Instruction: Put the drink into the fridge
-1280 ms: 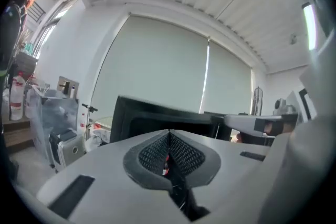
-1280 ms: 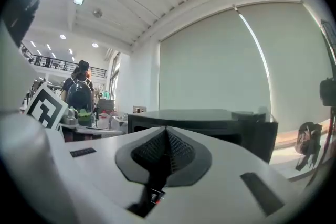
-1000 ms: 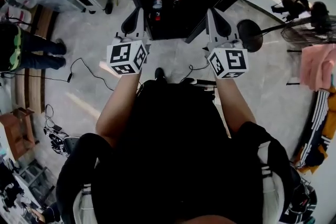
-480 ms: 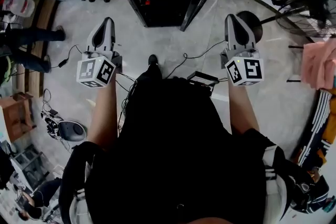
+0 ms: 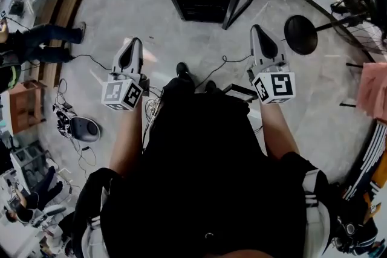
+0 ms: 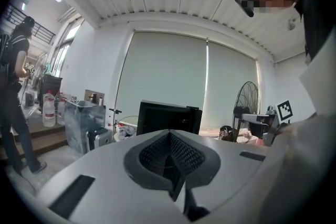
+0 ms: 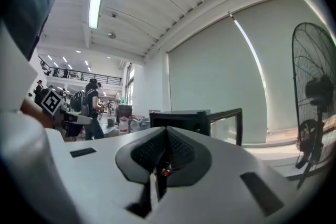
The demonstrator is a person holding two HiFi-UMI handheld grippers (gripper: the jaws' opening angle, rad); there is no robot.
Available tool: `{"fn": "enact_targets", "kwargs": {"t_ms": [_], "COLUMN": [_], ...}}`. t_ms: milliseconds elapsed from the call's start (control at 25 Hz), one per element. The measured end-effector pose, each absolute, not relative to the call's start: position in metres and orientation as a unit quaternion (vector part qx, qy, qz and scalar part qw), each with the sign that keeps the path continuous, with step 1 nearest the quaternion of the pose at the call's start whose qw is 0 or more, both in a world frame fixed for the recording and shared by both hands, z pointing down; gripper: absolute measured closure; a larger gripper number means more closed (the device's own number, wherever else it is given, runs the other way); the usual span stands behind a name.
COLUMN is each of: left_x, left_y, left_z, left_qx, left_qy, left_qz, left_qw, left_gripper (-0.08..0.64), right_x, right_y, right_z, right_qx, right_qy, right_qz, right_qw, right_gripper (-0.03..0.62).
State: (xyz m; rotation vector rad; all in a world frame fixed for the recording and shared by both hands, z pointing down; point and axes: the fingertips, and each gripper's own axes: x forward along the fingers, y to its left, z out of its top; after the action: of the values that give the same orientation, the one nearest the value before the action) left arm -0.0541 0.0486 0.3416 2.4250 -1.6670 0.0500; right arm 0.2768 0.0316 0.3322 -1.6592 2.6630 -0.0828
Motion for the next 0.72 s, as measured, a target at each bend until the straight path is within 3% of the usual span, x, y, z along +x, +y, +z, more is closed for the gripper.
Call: {"fn": "enact_targets", "kwargs": {"t_ms": [720], "left_x": [-0.118], "left_y": [0.046], "left_z": [0.369], "left_qx": [0.836], "left_qy": [-0.535], "left_qz": [0.035], "left_qw": [0.116], "left_gripper": [0.545], "right_x": [0.160], "right_y": [0.028], "right_z": [0.367], "right_qx": [-0.503], "right_qy": [0.860], "right_qz": [-0.076], "right_qw": [-0.035], "right_gripper": [0.571]}}
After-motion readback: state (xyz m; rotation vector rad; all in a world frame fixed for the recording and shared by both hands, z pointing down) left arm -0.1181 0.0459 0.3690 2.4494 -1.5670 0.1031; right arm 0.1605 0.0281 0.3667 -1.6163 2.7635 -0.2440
